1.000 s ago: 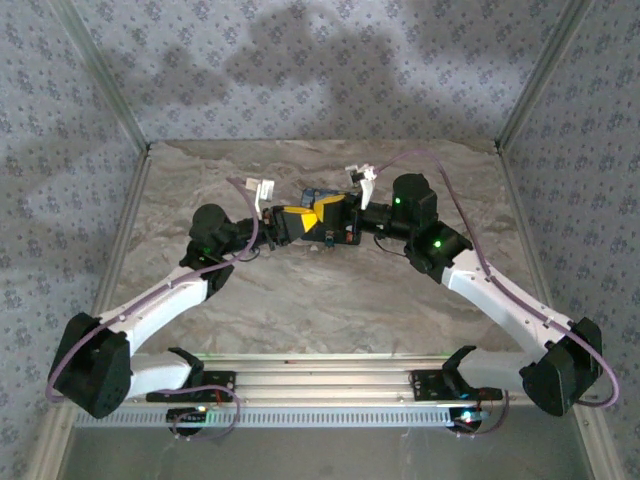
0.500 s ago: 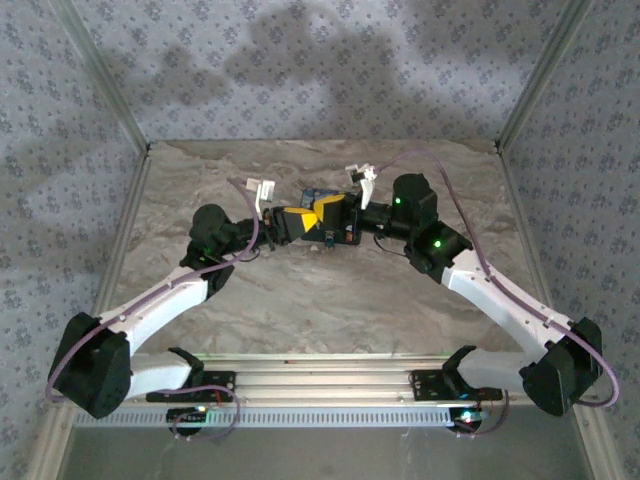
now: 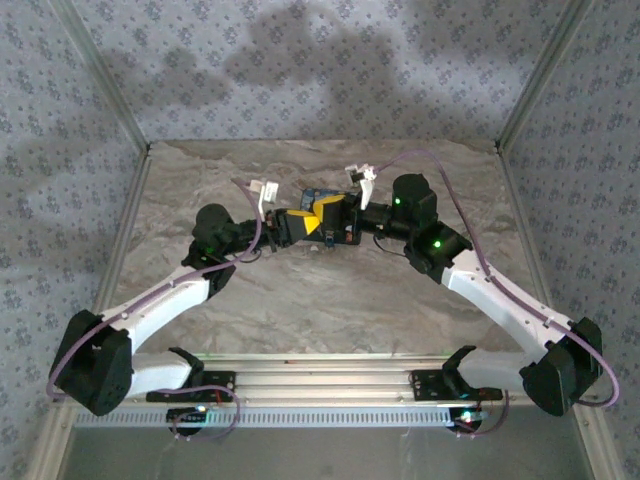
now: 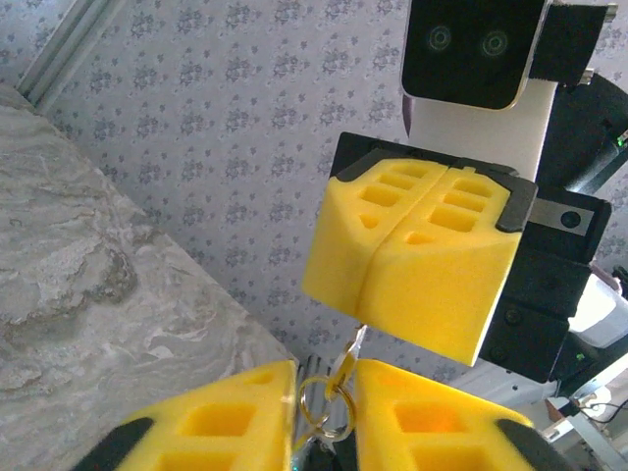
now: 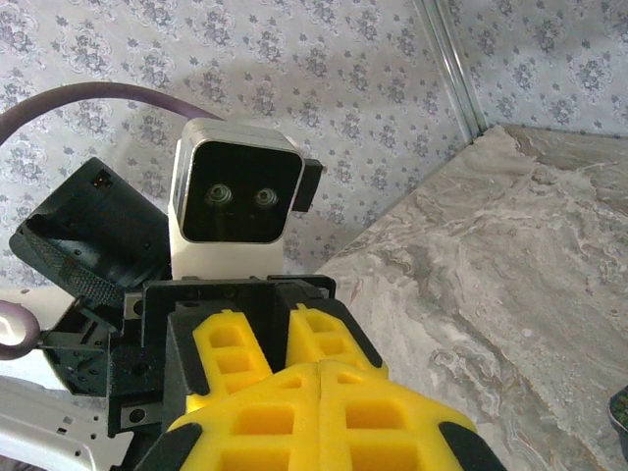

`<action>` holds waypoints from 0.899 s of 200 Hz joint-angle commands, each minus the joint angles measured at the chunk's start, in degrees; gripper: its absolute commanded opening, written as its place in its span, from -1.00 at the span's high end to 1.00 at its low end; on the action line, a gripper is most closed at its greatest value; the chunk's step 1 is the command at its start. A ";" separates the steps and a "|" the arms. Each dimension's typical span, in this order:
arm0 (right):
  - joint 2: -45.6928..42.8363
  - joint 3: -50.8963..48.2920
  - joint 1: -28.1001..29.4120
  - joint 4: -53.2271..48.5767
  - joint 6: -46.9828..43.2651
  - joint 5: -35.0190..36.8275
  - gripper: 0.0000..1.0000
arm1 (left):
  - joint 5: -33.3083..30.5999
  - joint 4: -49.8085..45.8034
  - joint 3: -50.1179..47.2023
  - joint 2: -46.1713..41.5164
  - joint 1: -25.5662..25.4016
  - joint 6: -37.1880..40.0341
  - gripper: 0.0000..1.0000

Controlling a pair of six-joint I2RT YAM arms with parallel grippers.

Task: Unlock the padlock with the key

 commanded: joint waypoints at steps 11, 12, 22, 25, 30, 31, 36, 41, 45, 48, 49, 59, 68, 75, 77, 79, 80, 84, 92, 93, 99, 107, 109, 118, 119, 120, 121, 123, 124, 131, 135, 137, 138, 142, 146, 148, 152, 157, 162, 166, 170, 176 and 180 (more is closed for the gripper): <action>-0.99 0.11 0.39 1.52 0.40 -0.45 1.00 | 1.32 0.55 1.24 -0.24 -0.37 1.18 0.83; -1.03 0.09 0.37 1.52 0.40 -0.38 1.00 | 1.30 0.54 1.24 -0.26 -0.33 1.18 0.84; -1.07 0.08 0.36 1.38 0.32 -0.46 1.00 | 1.16 0.32 1.15 -0.43 -0.33 1.44 0.93; -1.07 0.07 0.39 1.36 0.27 -0.45 1.00 | 1.08 0.26 1.15 -0.45 -0.29 1.47 0.95; -1.12 0.07 0.41 1.26 0.31 -0.43 1.00 | 0.91 -0.01 1.19 -0.60 -0.33 1.71 0.99; -1.14 0.11 0.38 1.21 0.27 -0.41 1.00 | 0.88 -0.04 1.13 -0.62 -0.31 1.75 1.00; -1.18 0.03 0.34 1.09 0.19 -0.39 1.00 | 0.73 -0.30 1.06 -0.84 -0.32 2.05 1.00; -1.23 -0.02 0.35 0.95 0.18 -0.35 1.00 | 0.48 -0.62 0.98 -1.04 -0.33 2.39 1.00; -1.25 -0.10 0.41 0.84 0.14 -0.27 1.00 | 0.32 -0.96 0.91 -1.27 -0.36 2.65 1.00; -1.31 -0.18 0.35 0.82 0.14 -0.26 1.00 | 0.18 -1.22 0.89 -1.48 -0.30 2.93 1.00; -1.33 -0.23 0.34 0.81 0.10 -0.24 1.00 | 0.12 -1.35 0.89 -1.58 -0.25 3.02 1.00; -1.55 -0.51 0.40 0.57 0.14 -0.07 1.00 | -0.09 -2.55 0.80 -2.07 -0.29 3.90 1.00; -1.76 -0.80 0.34 0.35 0.14 0.28 1.00 | -0.28 -3.88 0.81 -2.52 -0.28 4.83 1.00; -1.94 -0.94 0.40 -0.07 0.22 0.75 0.91 | -0.50 -5.09 0.80 -3.00 -0.28 5.54 1.00; -1.99 -0.97 0.38 -0.18 0.23 1.04 0.85 | -0.58 -5.44 0.73 -3.15 -0.22 5.74 1.00; -2.07 -1.03 0.35 -0.27 0.27 1.22 0.79 | -0.67 -5.70 0.69 -3.28 -0.25 5.97 1.00; -2.10 -1.05 0.34 -0.34 0.29 1.33 0.76 | -0.70 -5.97 0.70 -3.36 -0.27 6.13 1.00; -2.25 -1.12 0.26 -0.56 0.31 1.75 0.63 | -0.86 -6.82 0.63 -3.58 -0.24 6.58 1.00; -2.61 -1.33 0.29 -0.89 0.32 2.34 0.39 | -1.37 -8.77 0.54 -4.17 -0.18 7.81 1.00; -2.63 -1.38 0.23 -0.92 0.32 2.42 0.36 | -1.49 -8.91 0.49 -4.24 -0.19 8.01 1.00; -2.88 -1.42 0.20 -1.29 0.32 2.93 0.23 | -2.05 -10.90 0.45 -4.85 -0.16 9.17 1.00; -3.23 -1.48 0.08 -1.95 0.29 3.63 0.09 | -2.98 -13.42 0.36 -5.79 -0.18 11.11 1.00; -3.30 -1.51 0.01 -2.16 0.31 3.82 0.06 | -3.23 -14.00 0.29 -6.00 -0.19 11.46 1.00; -3.69 -1.43 -0.08 -3.40 0.38 5.02 -0.04 | -4.60 -17.39 0.14 -7.11 -0.16 13.35 1.00; -3.75 -1.43 -0.13 -3.58 0.39 5.17 -0.05 | -4.77 -17.61 0.16 -7.25 -0.18 13.59 1.00; -3.77 -1.43 -0.16 -3.76 0.40 5.33 -0.06 | -4.90 -18.12 0.13 -7.37 -0.19 13.85 1.00; -3.78 -1.43 -0.17 -3.93 0.40 5.50 -0.06 | -5.06 -18.59 0.11 -7.51 -0.19 14.06 1.00; -3.88 -1.43 -0.18 -4.20 0.40 5.85 -0.07 | -5.39 -19.54 0.10 -7.82 -0.20 14.53 1.00; -3.93 -1.43 -0.19 -4.42 0.40 5.98 -0.08 | -5.56 -19.92 0.05 -7.92 -0.20 14.76 1.00; -4.13 -1.38 -0.44 -5.67 0.48 7.23 -0.11 | -6.71 -22.84 0.00 -8.85 -0.15 16.36 1.00; -4.32 -1.34 -0.56 -6.48 0.47 8.00 -0.12 | -7.45 -24.67 0.00 -9.35 -0.19 17.40 1.00; -4.32 -1.29 -0.59 -6.90 0.46 8.41 -0.13 | -7.84 -25.56 0.01 -9.62 -0.20 17.83 1.00; -4.37 -1.32 -0.61 -7.13 0.48 8.62 -0.13 | -7.93 -26.00 0.01 -9.74 -0.20 18.07 1.00; -4.50 -1.40 -0.61 -7.88 0.56 9.67 -0.14 | -8.96 -27.97 0.01 -10.27 -0.18 19.05 1.00; -4.54 -1.42 -0.67 -8.81 0.70 10.69 -0.14 | -9.77 -29.91 0.01 -10.77 -0.14 20.01 1.00; -4.58 -1.43 -0.70 -9.20 0.79 11.25 -0.14 | -10.09 -30.80 0.01 -10.99 -0.16 20.52 1.00; -4.59 -1.55 -0.77 -10.11 0.91 12.34 -0.16 | -10.90 -32.60 0.00 -11.42 -0.12 21.45 1.00; -4.61 -1.73 -0.82 -11.18 1.14 13.82 -0.17 | -11.78 -34.87 -0.12 -12.02 -0.20 22.57 1.00; -4.54 -1.97 -0.85 -12.21 1.53 15.35 -0.17 | -12.88 -36.95 -0.16 -12.56 -0.19 23.51 1.00; -4.44 -2.16 -0.81 -13.18 1.88 16.62 -0.17 | -13.78 -38.54 -0.29 -13.02 -0.19 24.13 1.00; -4.33 -2.36 -0.79 -14.02 2.25 17.89 -0.17 | -14.61 -39.97 -0.49 -13.44 -0.17 24.70 1.00; -3.99 -2.60 -0.67 -15.67 3.14 20.07 -0.17 | -15.74 -41.76 -0.97 -14.06 -0.20 25.43 1.00; -3.71 -2.68 -0.59 -16.43 3.66 21.13 -0.17 | -16.58 -42.76 -1.32 -14.57 -0.18 25.79 1.00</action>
